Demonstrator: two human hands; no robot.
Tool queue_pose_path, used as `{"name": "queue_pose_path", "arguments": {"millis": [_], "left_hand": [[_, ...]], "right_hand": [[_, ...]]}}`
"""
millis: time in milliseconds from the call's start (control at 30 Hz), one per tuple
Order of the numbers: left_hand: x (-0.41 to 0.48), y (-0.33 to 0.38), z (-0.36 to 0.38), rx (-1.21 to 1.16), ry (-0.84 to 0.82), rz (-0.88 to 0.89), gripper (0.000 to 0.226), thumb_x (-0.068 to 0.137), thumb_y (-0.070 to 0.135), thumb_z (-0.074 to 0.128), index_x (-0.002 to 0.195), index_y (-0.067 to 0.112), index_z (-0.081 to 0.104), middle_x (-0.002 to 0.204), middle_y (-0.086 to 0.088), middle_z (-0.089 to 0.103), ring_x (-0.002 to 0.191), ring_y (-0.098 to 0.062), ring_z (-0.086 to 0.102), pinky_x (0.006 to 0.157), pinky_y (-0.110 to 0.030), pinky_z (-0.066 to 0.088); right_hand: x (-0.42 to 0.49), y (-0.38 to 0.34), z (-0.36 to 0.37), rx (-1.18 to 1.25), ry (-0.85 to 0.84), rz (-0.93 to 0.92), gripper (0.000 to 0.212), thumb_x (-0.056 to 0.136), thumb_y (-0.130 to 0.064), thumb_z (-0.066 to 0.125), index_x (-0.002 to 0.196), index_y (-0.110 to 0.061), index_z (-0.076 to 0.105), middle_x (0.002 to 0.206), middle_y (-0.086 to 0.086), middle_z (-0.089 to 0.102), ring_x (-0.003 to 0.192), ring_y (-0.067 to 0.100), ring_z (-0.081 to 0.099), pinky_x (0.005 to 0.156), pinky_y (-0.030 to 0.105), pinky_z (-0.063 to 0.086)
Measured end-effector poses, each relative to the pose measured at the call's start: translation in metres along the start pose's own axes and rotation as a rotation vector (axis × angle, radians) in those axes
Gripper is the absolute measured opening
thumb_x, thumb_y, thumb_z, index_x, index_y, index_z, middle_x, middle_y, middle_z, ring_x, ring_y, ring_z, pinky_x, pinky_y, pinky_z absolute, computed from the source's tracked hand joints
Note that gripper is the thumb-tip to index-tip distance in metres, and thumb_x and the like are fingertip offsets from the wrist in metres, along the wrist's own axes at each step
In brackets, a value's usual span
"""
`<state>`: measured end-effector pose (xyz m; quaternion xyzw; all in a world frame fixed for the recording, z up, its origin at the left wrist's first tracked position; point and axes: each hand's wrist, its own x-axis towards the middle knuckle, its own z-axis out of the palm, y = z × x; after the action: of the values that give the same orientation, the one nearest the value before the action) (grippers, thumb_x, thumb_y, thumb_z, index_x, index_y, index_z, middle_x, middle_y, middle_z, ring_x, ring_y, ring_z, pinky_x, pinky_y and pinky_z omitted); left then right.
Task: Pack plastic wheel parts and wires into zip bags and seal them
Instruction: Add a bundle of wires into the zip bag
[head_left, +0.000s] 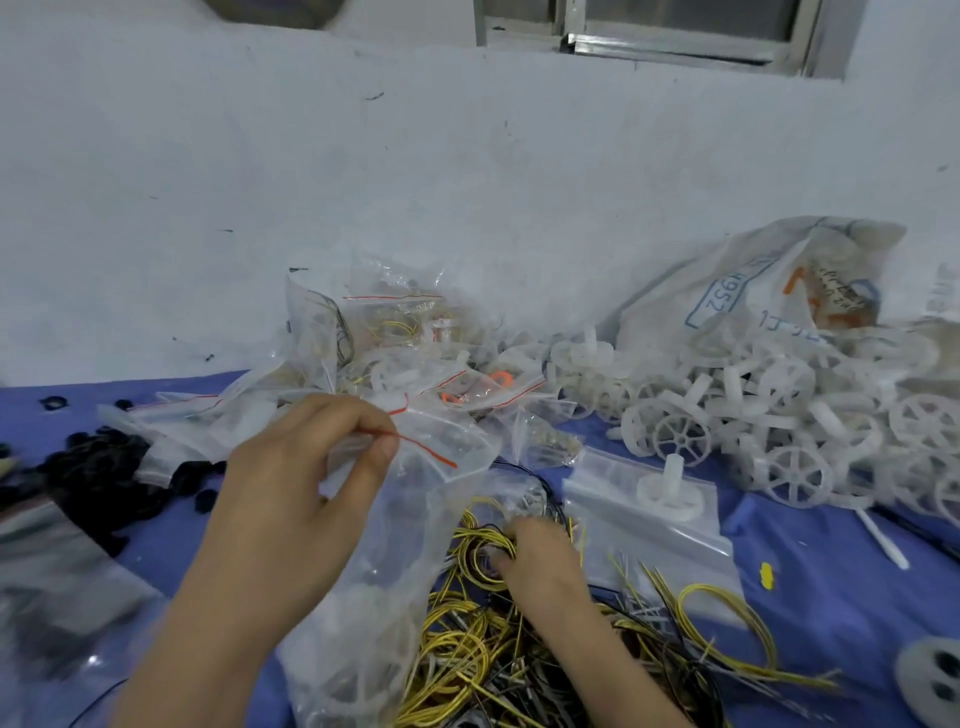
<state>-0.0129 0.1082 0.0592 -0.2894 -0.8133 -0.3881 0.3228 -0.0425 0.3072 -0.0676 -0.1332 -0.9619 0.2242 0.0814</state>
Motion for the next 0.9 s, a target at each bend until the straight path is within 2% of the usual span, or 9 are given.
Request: {"name": "queue_pose_path", "arguments": {"millis": [100, 167, 300, 367, 433, 533, 733, 800, 900], "left_hand": [[-0.001, 0.003, 0.005, -0.065, -0.031, 0.005, 0.007, 0.083, 0.026, 0.056, 0.082, 0.031, 0.060, 0.095, 0.017, 0.060, 0.091, 0.006, 0.057, 0.077, -0.010, 0.046], [-0.001, 0.004, 0.007, -0.080, -0.047, 0.016, 0.009, 0.083, 0.025, 0.055, 0.080, 0.033, 0.059, 0.095, 0.018, 0.059, 0.092, 0.003, 0.058, 0.076, -0.010, 0.046], [-0.002, 0.004, 0.005, -0.053, -0.079, 0.018, 0.010, 0.083, 0.024, 0.068, 0.078, 0.030, 0.062, 0.095, 0.020, 0.062, 0.094, 0.006, 0.057, 0.076, -0.004, 0.040], [-0.001, 0.003, 0.003, -0.024, -0.085, 0.029, 0.012, 0.081, 0.018, 0.073, 0.077, 0.026, 0.064, 0.098, 0.021, 0.061, 0.096, 0.013, 0.054, 0.077, -0.001, 0.037], [-0.001, 0.003, 0.000, -0.012, -0.073, 0.050, 0.010, 0.083, 0.022, 0.071, 0.077, 0.027, 0.065, 0.099, 0.021, 0.061, 0.097, 0.015, 0.053, 0.077, -0.001, 0.038], [0.000, 0.004, -0.003, -0.046, -0.042, 0.042, 0.006, 0.081, 0.024, 0.060, 0.080, 0.027, 0.065, 0.102, 0.019, 0.061, 0.097, 0.009, 0.056, 0.079, -0.013, 0.045], [0.001, 0.014, -0.007, 0.056, -0.084, 0.065, 0.009, 0.084, 0.021, 0.054, 0.081, 0.028, 0.059, 0.103, 0.018, 0.061, 0.098, 0.002, 0.054, 0.083, -0.006, 0.035], [0.001, 0.018, -0.010, 0.153, -0.083, 0.085, 0.010, 0.086, 0.023, 0.052, 0.081, 0.029, 0.059, 0.100, 0.021, 0.060, 0.095, -0.012, 0.054, 0.081, -0.015, 0.032], [0.001, 0.021, -0.012, 0.224, -0.079, 0.088, 0.011, 0.086, 0.023, 0.051, 0.081, 0.027, 0.060, 0.087, 0.019, 0.059, 0.079, -0.014, 0.051, 0.070, -0.018, 0.028]], "right_hand": [[-0.002, -0.004, 0.002, -0.087, 0.010, 0.004, 0.016, 0.094, -0.021, 0.054, 0.108, -0.012, 0.056, 0.112, 0.010, 0.062, 0.107, 0.025, 0.056, 0.068, 0.028, 0.038], [-0.003, -0.006, 0.003, -0.135, 0.007, -0.024, 0.028, 0.094, -0.013, 0.052, 0.122, -0.011, 0.048, 0.116, 0.011, 0.059, 0.113, 0.027, 0.049, 0.071, 0.029, 0.037], [-0.006, -0.009, -0.013, -0.115, -0.004, -0.033, 0.035, 0.091, -0.007, 0.048, 0.126, -0.014, 0.045, 0.116, 0.013, 0.056, 0.118, 0.030, 0.039, 0.080, 0.033, 0.039], [-0.004, -0.007, -0.025, -0.140, -0.004, -0.039, 0.032, 0.091, -0.006, 0.047, 0.121, -0.016, 0.052, 0.117, 0.013, 0.058, 0.117, 0.031, 0.039, 0.086, 0.036, 0.041], [-0.003, -0.003, -0.043, -0.121, -0.009, 0.000, 0.020, 0.089, -0.009, 0.049, 0.102, -0.018, 0.061, 0.114, 0.014, 0.060, 0.102, 0.030, 0.050, 0.075, 0.033, 0.042], [-0.003, 0.005, -0.070, -0.102, -0.023, 0.039, 0.005, 0.086, -0.015, 0.057, 0.084, -0.013, 0.062, 0.090, 0.009, 0.062, 0.086, 0.028, 0.061, 0.063, 0.027, 0.040], [-0.010, 0.039, -0.122, 0.266, 0.178, 0.093, 0.028, 0.091, -0.019, 0.059, 0.065, -0.009, 0.057, 0.051, 0.006, 0.055, 0.045, 0.016, 0.059, 0.057, 0.029, 0.047], [-0.013, 0.046, -0.135, 0.620, 0.251, 0.104, 0.022, 0.092, -0.010, 0.058, 0.071, -0.004, 0.058, 0.055, 0.011, 0.055, 0.037, 0.011, 0.054, 0.059, 0.037, 0.051], [-0.022, 0.044, -0.152, 1.052, 0.369, 0.056, 0.017, 0.095, -0.005, 0.051, 0.080, -0.006, 0.060, 0.073, 0.013, 0.060, 0.048, 0.011, 0.060, 0.050, 0.022, 0.054]]}}
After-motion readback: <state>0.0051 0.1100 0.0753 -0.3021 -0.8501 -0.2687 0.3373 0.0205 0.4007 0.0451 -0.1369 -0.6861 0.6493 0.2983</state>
